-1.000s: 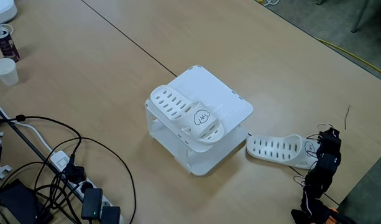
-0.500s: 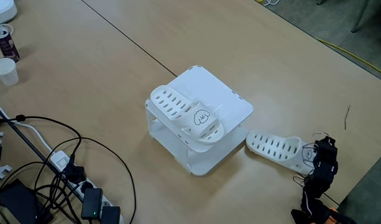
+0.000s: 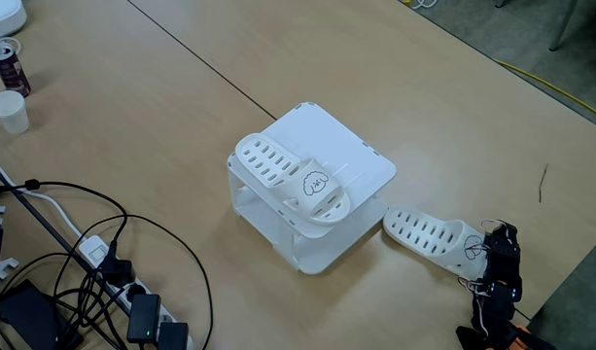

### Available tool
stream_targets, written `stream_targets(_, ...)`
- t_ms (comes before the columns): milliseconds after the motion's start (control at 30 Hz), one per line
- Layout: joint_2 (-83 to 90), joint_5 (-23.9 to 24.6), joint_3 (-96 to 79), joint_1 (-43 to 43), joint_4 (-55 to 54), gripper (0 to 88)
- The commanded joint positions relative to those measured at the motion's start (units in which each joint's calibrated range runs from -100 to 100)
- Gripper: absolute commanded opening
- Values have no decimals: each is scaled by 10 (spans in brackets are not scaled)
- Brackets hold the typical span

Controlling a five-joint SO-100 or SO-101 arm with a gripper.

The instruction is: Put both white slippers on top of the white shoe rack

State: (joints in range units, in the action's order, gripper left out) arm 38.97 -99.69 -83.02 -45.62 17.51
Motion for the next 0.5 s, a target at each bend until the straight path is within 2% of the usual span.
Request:
stream_targets(0, 3, -3, 1, 168, 11, 123)
stream_targets(333, -27, -3, 89, 1, 7, 123)
stream_targets(467, -27, -3, 94, -29, 8, 123)
